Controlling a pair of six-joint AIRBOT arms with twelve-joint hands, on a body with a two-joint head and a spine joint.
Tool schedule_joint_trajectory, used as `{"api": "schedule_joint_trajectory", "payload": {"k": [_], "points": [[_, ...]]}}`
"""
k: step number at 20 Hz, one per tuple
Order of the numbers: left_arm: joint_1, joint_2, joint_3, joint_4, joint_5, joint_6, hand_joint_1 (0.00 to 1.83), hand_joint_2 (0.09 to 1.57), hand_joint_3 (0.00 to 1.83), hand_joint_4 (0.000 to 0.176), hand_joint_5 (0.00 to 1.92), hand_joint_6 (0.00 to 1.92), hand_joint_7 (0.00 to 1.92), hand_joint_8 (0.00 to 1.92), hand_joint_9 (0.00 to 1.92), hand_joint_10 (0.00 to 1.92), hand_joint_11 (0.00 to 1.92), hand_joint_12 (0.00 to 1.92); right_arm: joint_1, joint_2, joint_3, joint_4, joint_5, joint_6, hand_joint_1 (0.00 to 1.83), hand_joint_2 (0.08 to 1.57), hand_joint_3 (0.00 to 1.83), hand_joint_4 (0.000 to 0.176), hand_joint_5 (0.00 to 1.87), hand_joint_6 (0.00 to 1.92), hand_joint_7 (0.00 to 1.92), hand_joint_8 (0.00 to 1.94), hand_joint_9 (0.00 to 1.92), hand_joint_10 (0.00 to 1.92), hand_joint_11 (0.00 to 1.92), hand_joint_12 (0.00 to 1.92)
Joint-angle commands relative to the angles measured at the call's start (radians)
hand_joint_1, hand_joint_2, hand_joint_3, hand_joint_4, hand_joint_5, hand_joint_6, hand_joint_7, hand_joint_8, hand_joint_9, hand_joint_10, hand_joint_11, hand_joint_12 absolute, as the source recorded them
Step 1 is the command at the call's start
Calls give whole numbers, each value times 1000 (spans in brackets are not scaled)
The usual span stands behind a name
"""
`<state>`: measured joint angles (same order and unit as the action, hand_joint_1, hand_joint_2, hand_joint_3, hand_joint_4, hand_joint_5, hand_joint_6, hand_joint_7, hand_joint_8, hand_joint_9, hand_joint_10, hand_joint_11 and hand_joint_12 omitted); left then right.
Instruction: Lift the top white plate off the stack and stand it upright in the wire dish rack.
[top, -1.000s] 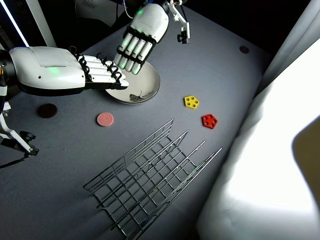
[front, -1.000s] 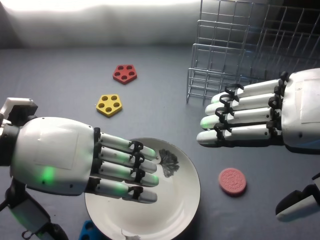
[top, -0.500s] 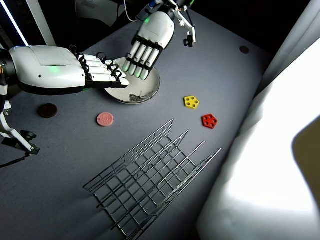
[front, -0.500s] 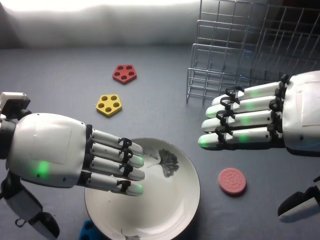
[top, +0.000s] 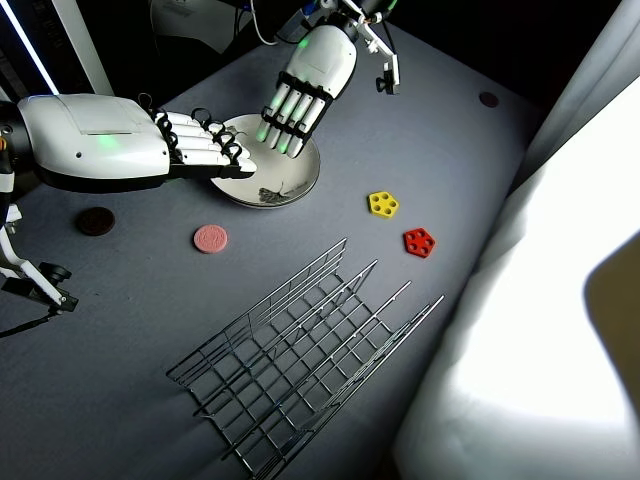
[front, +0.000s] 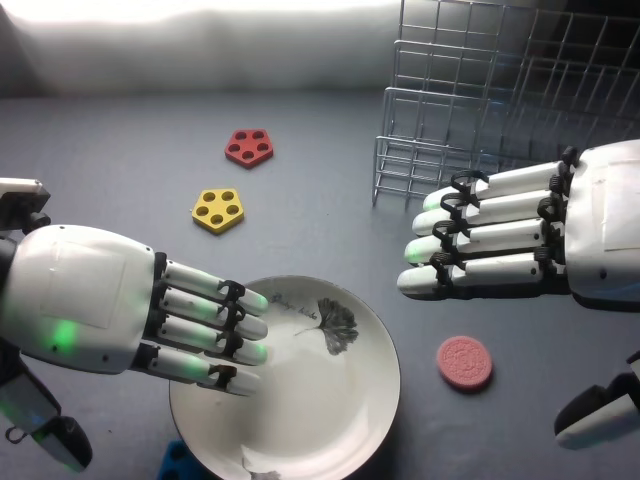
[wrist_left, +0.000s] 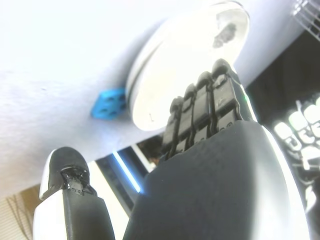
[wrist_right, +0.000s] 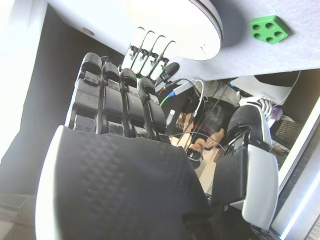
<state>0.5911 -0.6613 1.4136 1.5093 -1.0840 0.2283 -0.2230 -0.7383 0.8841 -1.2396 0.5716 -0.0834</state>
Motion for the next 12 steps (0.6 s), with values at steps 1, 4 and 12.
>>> {"api": "schedule_joint_trajectory", "payload": {"k": [1,4,12], "points": [[-13,-2,5,-53,-66,1,395,958,0,0,38,7,50,4,36,6,20,42,6,10,0,49,56,-2,232,957,0,0,101,8,88,2,61,1,79,39],[-16,-8,24,-28,-78,-5,395,957,0,0,39,5,51,4,37,5,21,42,6,9,0,51,56,-2,232,956,0,0,102,6,88,2,61,1,80,38],[-19,-14,53,17,-108,-44,346,955,0,0,57,9,62,10,52,14,56,60,-4,6,-1,60,56,-2,305,991,3,0,70,0,43,0,31,0,60,24]]}}
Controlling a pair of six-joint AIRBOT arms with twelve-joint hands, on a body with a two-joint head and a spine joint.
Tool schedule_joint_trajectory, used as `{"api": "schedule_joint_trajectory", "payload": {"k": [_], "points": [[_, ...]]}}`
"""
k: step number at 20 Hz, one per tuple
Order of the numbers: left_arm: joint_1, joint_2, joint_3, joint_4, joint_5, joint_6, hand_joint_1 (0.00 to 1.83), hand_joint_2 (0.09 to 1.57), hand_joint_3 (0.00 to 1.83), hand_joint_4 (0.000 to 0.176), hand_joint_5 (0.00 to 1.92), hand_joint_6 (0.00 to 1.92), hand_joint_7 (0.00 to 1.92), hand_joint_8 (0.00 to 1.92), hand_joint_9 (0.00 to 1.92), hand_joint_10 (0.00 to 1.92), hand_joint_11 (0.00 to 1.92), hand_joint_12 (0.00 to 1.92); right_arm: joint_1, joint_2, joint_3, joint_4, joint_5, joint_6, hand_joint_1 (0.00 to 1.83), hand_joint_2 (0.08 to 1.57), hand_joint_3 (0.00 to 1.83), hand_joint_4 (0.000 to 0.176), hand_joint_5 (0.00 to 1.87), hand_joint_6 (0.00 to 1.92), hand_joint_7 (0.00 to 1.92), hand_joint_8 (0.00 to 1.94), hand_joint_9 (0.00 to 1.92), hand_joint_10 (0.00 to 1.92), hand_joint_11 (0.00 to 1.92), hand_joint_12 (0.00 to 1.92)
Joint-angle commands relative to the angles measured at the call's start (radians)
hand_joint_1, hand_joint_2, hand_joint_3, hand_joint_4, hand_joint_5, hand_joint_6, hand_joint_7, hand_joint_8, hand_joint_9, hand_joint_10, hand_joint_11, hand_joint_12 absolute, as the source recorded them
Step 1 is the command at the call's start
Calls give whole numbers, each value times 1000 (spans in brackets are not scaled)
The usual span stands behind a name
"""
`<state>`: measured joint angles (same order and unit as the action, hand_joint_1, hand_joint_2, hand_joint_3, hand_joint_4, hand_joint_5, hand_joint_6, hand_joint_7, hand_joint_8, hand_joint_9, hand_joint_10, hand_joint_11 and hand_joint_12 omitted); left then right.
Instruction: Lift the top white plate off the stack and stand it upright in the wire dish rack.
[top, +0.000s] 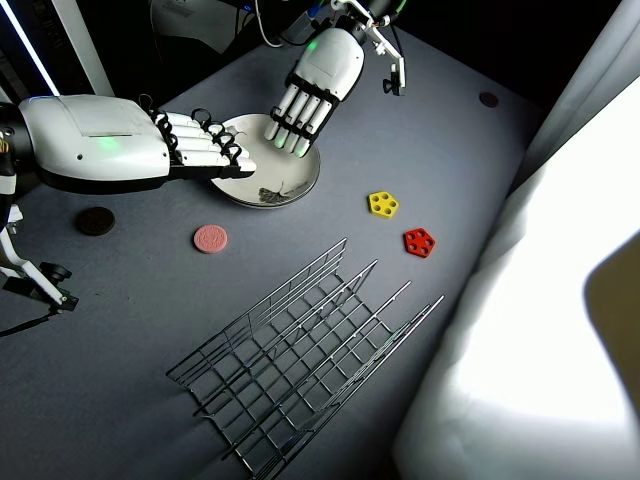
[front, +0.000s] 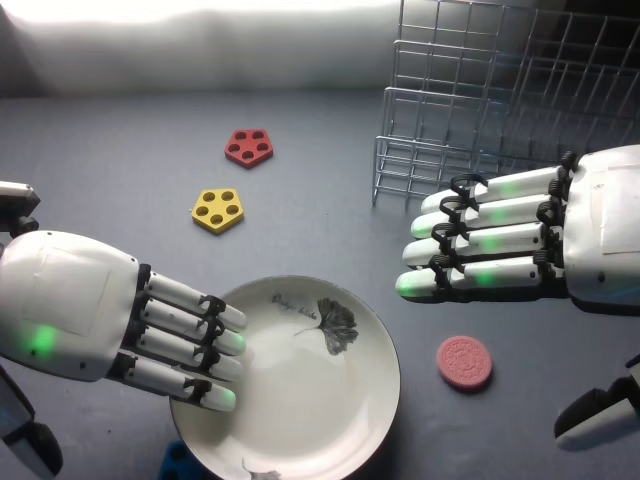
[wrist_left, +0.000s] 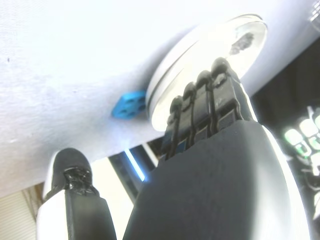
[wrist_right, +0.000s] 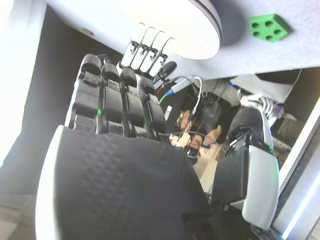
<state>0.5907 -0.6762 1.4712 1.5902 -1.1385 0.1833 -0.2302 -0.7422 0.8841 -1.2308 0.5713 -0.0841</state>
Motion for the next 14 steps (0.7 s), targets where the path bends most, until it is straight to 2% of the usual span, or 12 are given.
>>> {"api": "schedule_joint_trajectory", "payload": {"k": [1,9,14], "points": [[-19,0,-1,-60,-54,1,338,953,0,0,61,8,67,10,60,15,64,63,2,10,-2,52,57,-1,305,992,3,0,68,0,40,0,29,0,60,23],[-13,-20,31,-34,-32,1,379,966,1,0,44,3,58,2,47,1,41,56,-4,10,-1,56,72,-5,236,999,4,0,55,0,34,0,25,0,71,22],[-9,-43,45,-7,-4,-7,390,958,0,0,50,3,56,1,51,3,49,60,-7,9,7,70,75,-28,261,994,0,0,64,2,52,5,41,4,84,25]]}}
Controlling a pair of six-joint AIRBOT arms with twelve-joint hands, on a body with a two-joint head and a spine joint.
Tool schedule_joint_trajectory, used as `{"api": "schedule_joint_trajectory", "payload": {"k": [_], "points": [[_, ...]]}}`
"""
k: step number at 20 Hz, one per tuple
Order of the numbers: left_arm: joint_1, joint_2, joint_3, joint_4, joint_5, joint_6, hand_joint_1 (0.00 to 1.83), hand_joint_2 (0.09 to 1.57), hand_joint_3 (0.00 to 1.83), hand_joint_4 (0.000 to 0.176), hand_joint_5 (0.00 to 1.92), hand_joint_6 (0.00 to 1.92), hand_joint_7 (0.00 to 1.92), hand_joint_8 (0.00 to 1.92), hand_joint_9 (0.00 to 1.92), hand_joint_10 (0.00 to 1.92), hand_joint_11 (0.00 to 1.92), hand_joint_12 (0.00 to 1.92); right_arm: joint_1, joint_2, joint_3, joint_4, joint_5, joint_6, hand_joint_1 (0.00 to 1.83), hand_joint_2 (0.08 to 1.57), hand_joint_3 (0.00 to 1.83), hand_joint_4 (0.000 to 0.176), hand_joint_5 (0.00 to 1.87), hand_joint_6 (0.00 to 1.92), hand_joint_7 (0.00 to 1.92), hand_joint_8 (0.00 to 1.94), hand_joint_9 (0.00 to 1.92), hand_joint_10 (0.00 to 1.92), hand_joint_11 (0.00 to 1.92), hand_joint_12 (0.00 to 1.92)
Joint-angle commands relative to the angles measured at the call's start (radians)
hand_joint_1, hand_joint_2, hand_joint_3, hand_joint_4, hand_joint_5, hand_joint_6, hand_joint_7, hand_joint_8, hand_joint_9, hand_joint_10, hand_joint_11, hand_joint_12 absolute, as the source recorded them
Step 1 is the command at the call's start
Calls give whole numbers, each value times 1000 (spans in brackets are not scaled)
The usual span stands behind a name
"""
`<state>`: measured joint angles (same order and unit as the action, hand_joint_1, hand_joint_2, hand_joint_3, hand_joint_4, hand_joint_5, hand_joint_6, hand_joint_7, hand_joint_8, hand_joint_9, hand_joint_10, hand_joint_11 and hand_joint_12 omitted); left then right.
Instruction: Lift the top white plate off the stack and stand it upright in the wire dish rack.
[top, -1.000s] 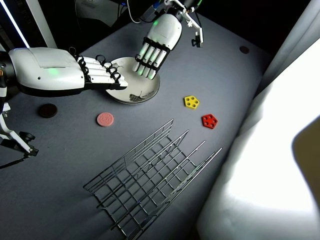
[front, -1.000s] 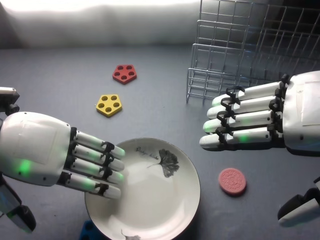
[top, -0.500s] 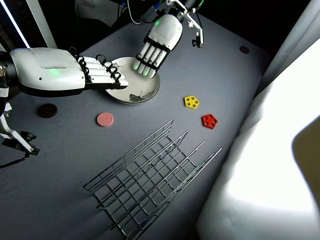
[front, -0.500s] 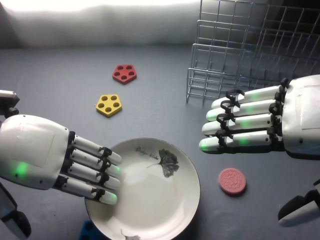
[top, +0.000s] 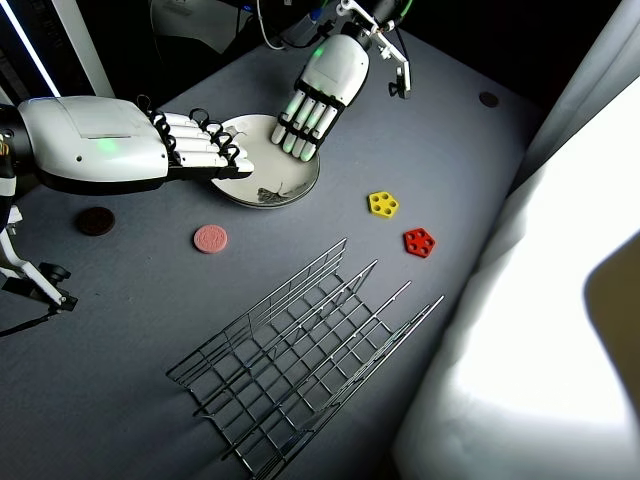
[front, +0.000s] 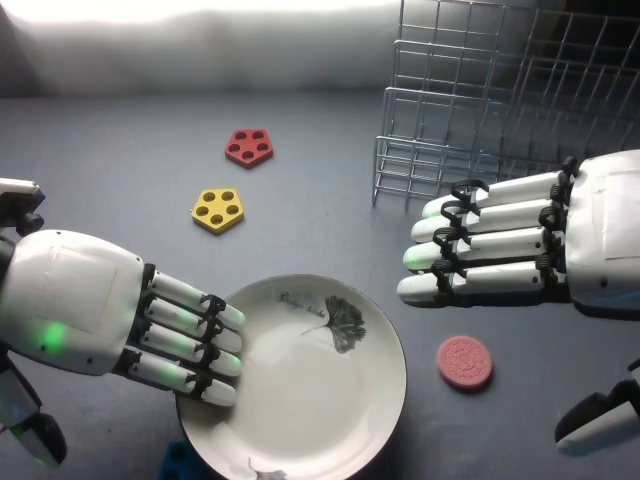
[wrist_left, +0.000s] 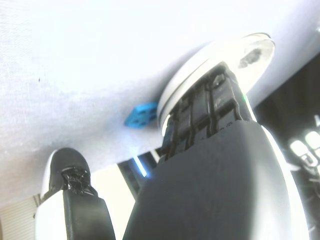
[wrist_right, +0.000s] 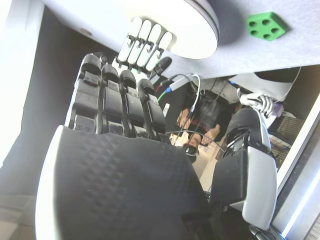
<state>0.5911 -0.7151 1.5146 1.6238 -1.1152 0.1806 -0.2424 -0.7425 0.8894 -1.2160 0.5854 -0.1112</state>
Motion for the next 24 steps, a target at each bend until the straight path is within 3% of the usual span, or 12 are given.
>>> {"api": "schedule_joint_trajectory", "payload": {"k": [1,11,15,24], "points": [[-7,-6,1,-41,-23,-4,390,958,0,0,50,3,56,1,51,3,49,60,3,10,5,67,64,-13,261,994,0,0,64,2,52,5,41,4,84,25],[-1,-20,-10,-36,-73,-7,377,967,2,0,51,0,52,0,43,0,28,52,-5,9,24,74,90,-36,249,1007,0,0,63,2,57,3,46,4,98,27],[-2,-30,-23,-36,-87,-6,362,966,2,0,53,0,58,1,51,2,36,56,-32,8,31,130,120,-137,267,1008,0,0,81,6,72,6,55,5,104,28],[-12,-63,-58,-40,-69,-6,370,960,0,0,47,0,53,0,47,0,24,54,-49,-7,42,141,130,-138,255,995,0,0,76,1,62,0,47,1,94,21]]}}
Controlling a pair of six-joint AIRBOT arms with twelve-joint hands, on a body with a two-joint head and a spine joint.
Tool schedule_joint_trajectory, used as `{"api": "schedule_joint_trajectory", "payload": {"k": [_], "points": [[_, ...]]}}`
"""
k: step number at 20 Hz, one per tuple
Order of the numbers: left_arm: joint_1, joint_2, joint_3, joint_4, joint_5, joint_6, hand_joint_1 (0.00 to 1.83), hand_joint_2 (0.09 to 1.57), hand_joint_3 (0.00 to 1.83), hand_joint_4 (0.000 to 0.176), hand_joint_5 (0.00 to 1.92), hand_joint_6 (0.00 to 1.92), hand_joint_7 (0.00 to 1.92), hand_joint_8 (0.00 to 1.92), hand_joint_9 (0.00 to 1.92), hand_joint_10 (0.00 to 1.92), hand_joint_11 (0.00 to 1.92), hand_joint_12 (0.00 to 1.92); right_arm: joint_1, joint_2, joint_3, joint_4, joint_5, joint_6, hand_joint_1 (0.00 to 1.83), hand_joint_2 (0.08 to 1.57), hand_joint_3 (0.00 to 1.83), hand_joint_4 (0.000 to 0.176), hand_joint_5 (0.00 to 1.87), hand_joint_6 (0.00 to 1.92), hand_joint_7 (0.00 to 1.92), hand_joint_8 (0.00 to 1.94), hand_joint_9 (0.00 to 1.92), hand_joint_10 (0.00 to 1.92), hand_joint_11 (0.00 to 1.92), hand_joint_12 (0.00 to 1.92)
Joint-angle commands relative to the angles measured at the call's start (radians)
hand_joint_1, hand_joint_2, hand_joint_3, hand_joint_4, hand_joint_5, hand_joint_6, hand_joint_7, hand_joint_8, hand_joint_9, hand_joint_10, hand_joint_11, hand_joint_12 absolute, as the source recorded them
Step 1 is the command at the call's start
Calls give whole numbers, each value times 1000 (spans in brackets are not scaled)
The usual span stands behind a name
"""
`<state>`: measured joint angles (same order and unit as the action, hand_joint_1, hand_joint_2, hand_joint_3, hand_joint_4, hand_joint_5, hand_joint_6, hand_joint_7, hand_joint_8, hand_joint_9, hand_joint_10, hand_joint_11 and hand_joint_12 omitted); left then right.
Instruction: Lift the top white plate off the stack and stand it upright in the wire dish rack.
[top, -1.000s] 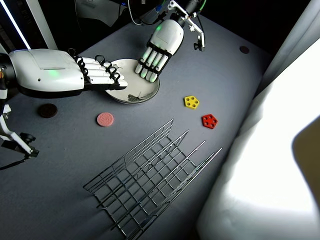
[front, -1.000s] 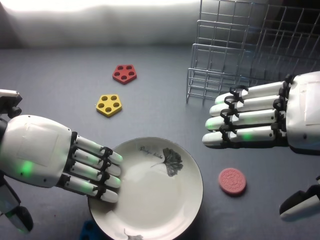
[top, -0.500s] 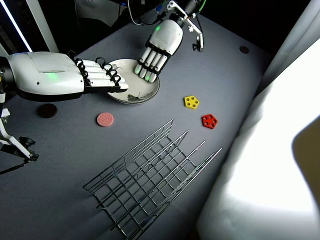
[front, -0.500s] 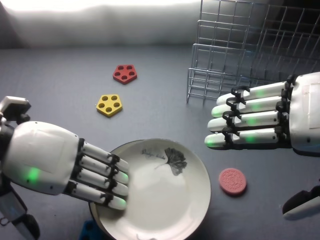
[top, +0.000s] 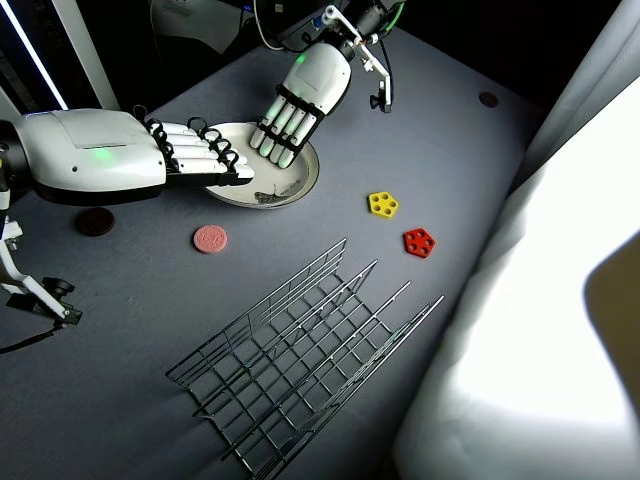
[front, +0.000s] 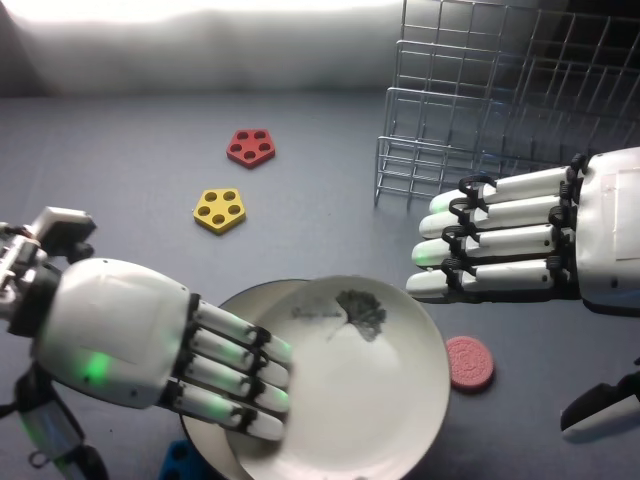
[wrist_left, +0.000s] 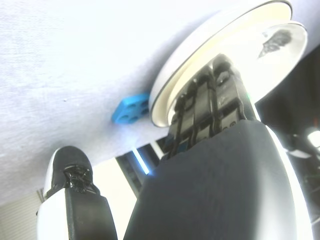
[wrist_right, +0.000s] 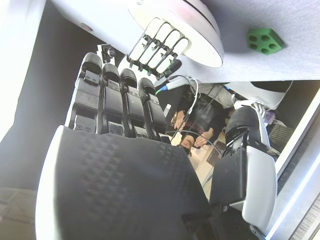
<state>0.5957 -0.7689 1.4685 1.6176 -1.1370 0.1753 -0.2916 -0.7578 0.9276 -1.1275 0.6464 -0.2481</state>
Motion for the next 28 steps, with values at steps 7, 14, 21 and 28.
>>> {"api": "schedule_joint_trajectory", "payload": {"k": [7,14,21,28], "points": [[-34,-37,-27,-36,-32,-1,383,959,0,0,59,1,57,0,52,0,44,64,-17,-13,17,65,69,-24,427,1016,4,0,55,1,30,0,13,0,59,5],[-33,-41,-28,-37,-32,-1,367,965,1,0,47,5,52,4,42,4,36,63,-48,-52,27,91,42,-74,974,979,0,0,119,7,51,3,48,5,101,26],[-28,-41,-10,-37,-40,-1,373,965,0,0,47,2,49,0,45,2,38,66,-64,-92,36,147,-23,-100,1125,993,2,0,123,1,75,4,84,9,129,39],[-25,-41,9,-40,-50,-1,384,958,0,0,62,3,59,1,54,2,47,73,-67,-136,27,172,-69,-100,1156,989,4,0,156,8,121,12,119,14,161,53]]}}
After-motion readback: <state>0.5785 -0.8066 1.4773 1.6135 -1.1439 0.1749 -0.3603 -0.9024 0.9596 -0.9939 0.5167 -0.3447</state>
